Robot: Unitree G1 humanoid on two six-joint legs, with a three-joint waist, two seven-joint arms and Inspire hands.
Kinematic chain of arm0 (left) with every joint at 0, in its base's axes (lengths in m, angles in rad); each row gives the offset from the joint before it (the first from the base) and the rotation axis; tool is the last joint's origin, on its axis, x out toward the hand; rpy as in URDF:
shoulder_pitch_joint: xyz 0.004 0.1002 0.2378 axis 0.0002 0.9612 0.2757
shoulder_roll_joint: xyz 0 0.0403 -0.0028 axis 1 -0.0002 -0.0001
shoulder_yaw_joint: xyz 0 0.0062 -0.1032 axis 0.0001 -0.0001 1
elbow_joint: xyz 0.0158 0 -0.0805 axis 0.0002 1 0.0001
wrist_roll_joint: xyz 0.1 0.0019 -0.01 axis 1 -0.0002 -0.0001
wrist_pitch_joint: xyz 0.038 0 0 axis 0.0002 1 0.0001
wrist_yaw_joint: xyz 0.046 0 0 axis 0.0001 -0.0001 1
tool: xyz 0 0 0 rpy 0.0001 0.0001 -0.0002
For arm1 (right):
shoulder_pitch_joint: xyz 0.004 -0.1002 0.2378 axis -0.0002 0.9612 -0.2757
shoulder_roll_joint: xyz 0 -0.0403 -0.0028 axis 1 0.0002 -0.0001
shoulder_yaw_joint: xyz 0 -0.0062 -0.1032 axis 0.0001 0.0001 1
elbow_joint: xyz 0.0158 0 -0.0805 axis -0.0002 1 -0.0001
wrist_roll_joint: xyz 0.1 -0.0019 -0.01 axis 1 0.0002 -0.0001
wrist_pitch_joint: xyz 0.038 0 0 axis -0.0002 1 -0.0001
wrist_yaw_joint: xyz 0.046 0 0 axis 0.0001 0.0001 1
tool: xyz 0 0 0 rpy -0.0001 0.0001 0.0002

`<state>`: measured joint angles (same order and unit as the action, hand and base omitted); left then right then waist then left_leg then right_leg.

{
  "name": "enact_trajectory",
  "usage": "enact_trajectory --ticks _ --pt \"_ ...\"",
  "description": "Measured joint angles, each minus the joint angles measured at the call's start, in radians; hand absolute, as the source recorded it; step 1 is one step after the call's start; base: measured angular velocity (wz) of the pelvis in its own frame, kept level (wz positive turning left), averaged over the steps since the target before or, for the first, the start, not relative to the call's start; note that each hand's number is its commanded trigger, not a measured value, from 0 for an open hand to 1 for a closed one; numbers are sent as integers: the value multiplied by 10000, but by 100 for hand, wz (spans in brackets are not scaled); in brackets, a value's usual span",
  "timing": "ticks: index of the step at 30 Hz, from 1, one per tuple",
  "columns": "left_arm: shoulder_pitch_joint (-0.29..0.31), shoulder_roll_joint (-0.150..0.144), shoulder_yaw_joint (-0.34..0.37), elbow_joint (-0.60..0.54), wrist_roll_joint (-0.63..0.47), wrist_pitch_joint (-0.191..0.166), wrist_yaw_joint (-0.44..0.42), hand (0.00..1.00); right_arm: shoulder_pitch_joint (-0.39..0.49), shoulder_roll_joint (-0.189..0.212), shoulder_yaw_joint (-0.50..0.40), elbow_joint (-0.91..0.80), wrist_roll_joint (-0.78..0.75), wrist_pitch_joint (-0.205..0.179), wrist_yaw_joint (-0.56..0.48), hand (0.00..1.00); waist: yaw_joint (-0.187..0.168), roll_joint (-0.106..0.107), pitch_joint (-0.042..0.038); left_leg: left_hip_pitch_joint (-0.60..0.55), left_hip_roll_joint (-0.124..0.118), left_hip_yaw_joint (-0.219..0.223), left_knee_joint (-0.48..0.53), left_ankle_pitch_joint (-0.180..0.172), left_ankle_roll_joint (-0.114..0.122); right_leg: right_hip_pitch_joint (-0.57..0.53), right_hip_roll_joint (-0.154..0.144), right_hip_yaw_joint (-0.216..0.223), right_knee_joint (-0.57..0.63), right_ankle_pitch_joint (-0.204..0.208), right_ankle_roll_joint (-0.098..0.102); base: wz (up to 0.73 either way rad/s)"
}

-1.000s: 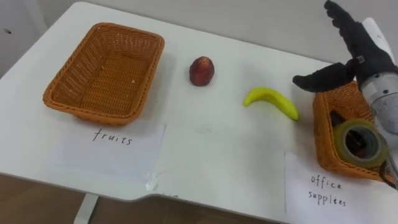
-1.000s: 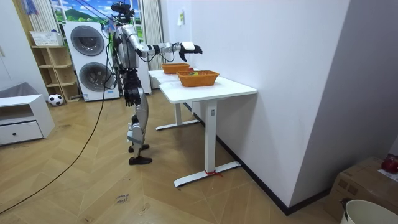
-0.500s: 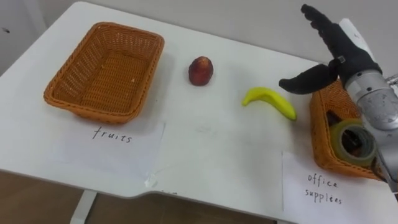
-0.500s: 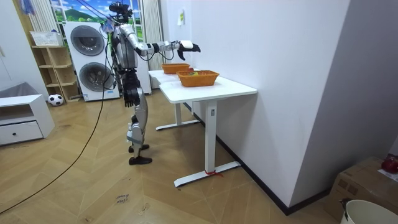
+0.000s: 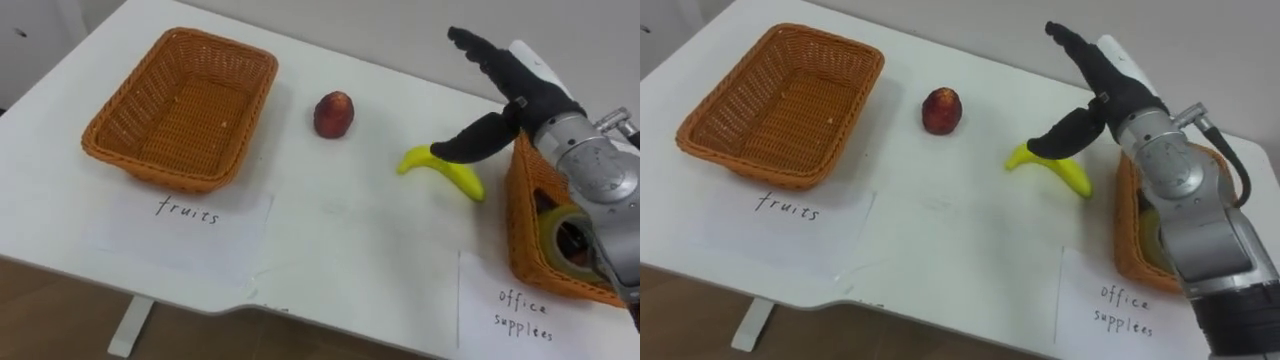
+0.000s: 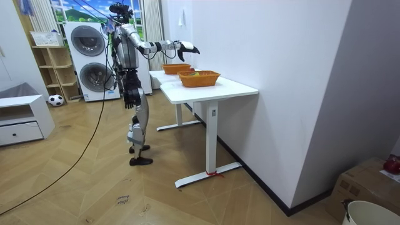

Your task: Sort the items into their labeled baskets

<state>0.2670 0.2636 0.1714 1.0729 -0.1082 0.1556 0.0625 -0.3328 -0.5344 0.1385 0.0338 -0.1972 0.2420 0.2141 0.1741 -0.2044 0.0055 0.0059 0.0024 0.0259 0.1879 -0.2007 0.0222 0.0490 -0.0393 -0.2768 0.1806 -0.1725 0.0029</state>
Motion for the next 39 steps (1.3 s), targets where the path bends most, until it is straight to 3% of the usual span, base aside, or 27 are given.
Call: enact_trajectory --ticks 7,14,22,25,35,39 --pt "-236 -1 -25 -19 599 134 -1 0 -5 -46 114 962 -127 -4 -2 0 244 6 9 -49 -1 -26 -2 0 -1 10 8 -8 -116 0 0 1" --pt "-334 -2 -320 -5 638 130 129 0 -288 -50 1123 1979 -965 -1 97 0 281 -2 18 -18 6 -48 -6 0 -1 -18 2 11 -119 0 0 0" --pt "-326 3 -565 -20 630 128 175 0 -580 -50 1212 2364 -1632 -1 264 0 288 60 65 -51 -5 -155 9 0 0 -6 -31 -40 -115 0 0 2" --pt "-322 1 -589 -215 639 130 160 0 -584 -50 1268 2632 -1802 -4 297 0 290 41 57 -129 -11 -296 23 1 0 -8 -42 -285 -111 0 1 12" --pt "-322 3 -601 -488 642 124 50 0 -590 -52 1270 3069 -2308 -3 401 0 528 0 34 -346 -24 -474 132 2 -2 -130 -40 -418 -105 -1 1 7" --pt "-318 3 -669 -511 612 123 53 0 -595 -48 1271 3619 -2379 -6 401 0 597 32 74 -411 -109 -583 193 7 2 -136 -70 -341 -119 -2 3 5"
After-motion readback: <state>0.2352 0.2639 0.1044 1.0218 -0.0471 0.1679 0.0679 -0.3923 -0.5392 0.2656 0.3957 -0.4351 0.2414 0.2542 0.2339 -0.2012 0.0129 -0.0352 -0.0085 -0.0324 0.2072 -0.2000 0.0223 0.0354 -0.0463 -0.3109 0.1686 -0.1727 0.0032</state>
